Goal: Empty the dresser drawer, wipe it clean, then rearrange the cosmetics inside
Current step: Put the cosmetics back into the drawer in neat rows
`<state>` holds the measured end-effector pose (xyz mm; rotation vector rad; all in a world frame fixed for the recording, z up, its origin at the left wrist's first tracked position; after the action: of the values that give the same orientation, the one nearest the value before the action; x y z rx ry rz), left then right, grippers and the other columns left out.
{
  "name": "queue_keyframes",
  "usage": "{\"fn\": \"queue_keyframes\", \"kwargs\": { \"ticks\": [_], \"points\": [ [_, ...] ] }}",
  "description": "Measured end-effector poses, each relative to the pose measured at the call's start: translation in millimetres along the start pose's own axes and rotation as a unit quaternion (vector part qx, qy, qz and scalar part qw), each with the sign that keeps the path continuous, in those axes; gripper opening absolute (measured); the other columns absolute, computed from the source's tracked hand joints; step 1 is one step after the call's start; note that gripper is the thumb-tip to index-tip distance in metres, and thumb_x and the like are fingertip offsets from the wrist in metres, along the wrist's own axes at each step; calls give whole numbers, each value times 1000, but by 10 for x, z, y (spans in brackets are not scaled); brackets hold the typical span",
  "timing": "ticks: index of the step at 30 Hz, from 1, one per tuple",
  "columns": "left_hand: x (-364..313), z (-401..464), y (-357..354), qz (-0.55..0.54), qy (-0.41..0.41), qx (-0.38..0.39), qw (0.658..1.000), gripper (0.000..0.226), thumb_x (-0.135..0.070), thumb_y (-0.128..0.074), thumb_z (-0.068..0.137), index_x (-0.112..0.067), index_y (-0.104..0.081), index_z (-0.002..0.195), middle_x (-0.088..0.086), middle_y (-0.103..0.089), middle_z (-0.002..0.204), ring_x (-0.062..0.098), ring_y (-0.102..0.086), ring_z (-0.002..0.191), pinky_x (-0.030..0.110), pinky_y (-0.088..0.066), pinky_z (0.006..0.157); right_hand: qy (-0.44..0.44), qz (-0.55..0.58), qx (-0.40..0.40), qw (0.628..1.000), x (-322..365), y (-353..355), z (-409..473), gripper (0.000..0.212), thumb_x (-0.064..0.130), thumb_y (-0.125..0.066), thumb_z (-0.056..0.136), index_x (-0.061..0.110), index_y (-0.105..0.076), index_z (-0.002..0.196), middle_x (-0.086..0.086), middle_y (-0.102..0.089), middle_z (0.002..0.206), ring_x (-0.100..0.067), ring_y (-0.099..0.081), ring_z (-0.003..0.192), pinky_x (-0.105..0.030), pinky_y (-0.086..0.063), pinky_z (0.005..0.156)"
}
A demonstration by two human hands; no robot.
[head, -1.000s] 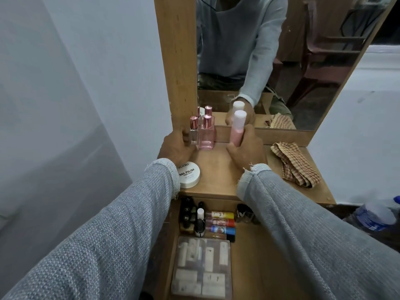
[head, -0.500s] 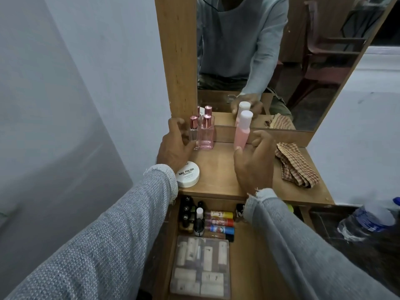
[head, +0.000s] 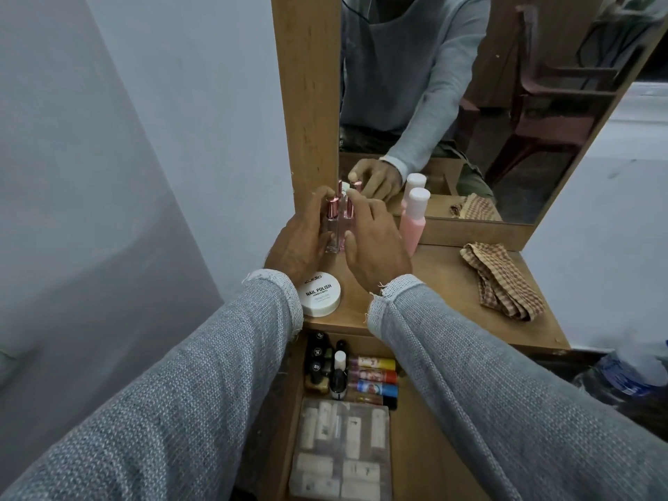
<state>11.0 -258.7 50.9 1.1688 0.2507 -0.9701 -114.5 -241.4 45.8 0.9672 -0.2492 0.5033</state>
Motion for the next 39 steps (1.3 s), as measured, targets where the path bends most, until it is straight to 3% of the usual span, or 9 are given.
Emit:
{"fn": "queue_keyframes", "kwargs": {
  "ticks": [4,10,18,24,28,31,33,34,39],
  "points": [
    [20,7,-15,0,6,1,1000,57,-12,-60,91,-32,-29,134,-4,-65,105,13,-66,85,32,-55,82,-14,38,-8,999,-21,-13,-17,69,-2,-59,83,20,-33,144,-8,-43,131,-26,-60,101,-38,-54,84],
    [-22,8,-24,-46,40,13,998,48,-26,-54,91,-39,-33,131,-2,-67,106,19,-68,87,40,-55,85,-17,54,-20,998,-92,-27,7,70,-7,-62,80,27,-38,136,-8,-47,115,-23,-58,94,-37,-55,81],
    [-232,-96,191,-46,1,1,999,57,2,-58,90,-28,-35,134,-2,-65,107,6,-65,89,21,-52,84,16,149,10,989,-48,253,-79,54,-1,-67,81,24,-47,125,-3,-58,107,-14,-58,93,-37,-53,85],
    [-696,-340,398,-58,-33,29,997,57,-9,-62,92,-36,-37,135,-12,-60,103,-1,-61,93,10,-48,79,-1,227,63,972,1,857,-378,53,8,-68,83,34,-48,124,4,-58,108,-8,-60,93,-30,-54,83],
    [-979,-756,302,-86,-21,77,993,56,-11,-63,92,-39,-38,134,-6,-61,111,1,-61,98,17,-52,85,-28,257,103,960,-53,1241,-831,53,10,-71,82,33,-52,125,5,-54,101,-9,-59,85,-21,-53,77],
    [-1063,-1164,39,-134,32,123,983,58,-5,-62,90,-43,-40,127,-3,-62,98,8,-66,88,26,-58,77,-77,286,180,938,-222,1279,-1268,50,12,-70,83,34,-51,124,0,-55,99,-21,-64,85,-32,-58,70],
    [-1064,-1439,-183,-142,61,146,977,57,-4,-63,89,-41,-41,126,-6,-64,93,7,-67,87,18,-54,78,-104,301,206,925,-359,1225,-1560,50,10,-71,82,33,-53,123,-4,-56,97,-28,-64,83,-37,-58,70],
    [-1087,-1616,-315,-135,76,160,975,55,-5,-64,89,-39,-41,126,-7,-65,94,7,-66,90,16,-51,80,-115,287,217,926,-416,1231,-1759,50,9,-71,82,34,-54,121,-3,-55,95,-27,-62,83,-36,-56,73],
    [-1055,-2055,-781,-149,151,204,956,55,-3,-63,89,-36,-43,129,-11,-61,103,10,-62,97,34,-56,85,-163,247,285,911,-556,1125,-2278,45,7,-69,82,27,-55,120,10,-53,90,-8,-55,83,-21,-51,72]
  ]
}}
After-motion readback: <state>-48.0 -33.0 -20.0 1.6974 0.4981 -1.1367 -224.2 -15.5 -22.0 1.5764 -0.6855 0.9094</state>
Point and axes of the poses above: each hand's wrist, its own z-axis towards the middle knuckle, its own y-axis out of the back of the hand, x = y × z, the point moved 3 cm from there along z, towards the middle knuckle
